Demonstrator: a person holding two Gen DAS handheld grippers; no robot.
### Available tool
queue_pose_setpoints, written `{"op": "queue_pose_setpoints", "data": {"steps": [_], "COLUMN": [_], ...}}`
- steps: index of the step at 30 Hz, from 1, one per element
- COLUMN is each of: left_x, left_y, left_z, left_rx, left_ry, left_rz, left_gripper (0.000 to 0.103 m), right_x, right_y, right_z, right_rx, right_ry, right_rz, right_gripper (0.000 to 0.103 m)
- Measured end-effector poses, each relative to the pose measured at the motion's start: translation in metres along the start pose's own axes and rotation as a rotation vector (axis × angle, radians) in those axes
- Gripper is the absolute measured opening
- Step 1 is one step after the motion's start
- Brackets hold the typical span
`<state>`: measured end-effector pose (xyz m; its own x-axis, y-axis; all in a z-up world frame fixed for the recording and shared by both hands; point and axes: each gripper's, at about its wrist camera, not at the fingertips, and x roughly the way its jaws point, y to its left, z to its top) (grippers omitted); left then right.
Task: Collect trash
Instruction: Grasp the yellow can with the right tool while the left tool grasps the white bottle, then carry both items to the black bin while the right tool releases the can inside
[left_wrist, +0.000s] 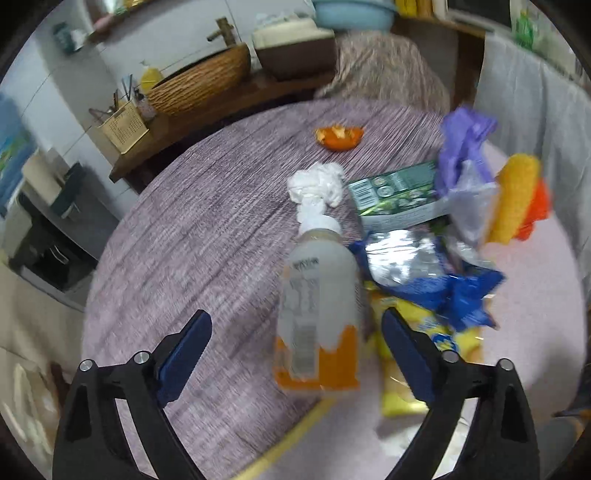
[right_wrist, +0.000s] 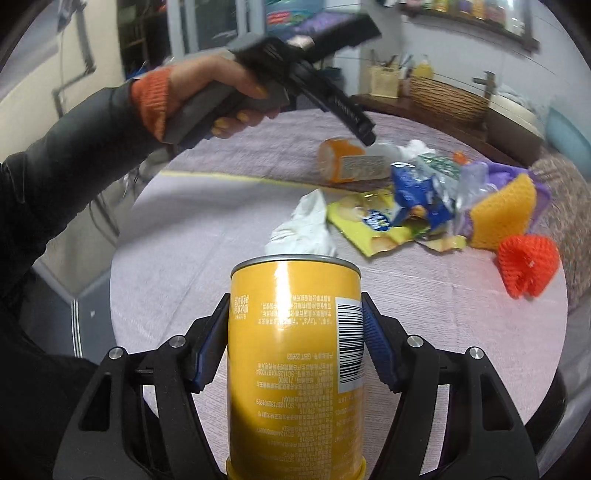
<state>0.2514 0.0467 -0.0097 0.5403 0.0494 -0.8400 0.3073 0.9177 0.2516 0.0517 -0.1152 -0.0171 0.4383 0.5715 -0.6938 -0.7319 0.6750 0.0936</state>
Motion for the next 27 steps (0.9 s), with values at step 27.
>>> {"op": "queue_pose_setpoints", "data": {"steps": [27], "left_x": [-0.079], "left_y": [0.02], "left_z": [-0.055], "left_rx": [-0.232], "left_ry": [-0.285], "left_rz": [0.028], "left_gripper": [0.061], "right_x": [-0.076], "right_y": [-0.121], "right_z": [-0.053], "right_rx": [0.503], "right_ry": [-0.417], "right_rz": [-0.065], "right_gripper": [0.067]}}
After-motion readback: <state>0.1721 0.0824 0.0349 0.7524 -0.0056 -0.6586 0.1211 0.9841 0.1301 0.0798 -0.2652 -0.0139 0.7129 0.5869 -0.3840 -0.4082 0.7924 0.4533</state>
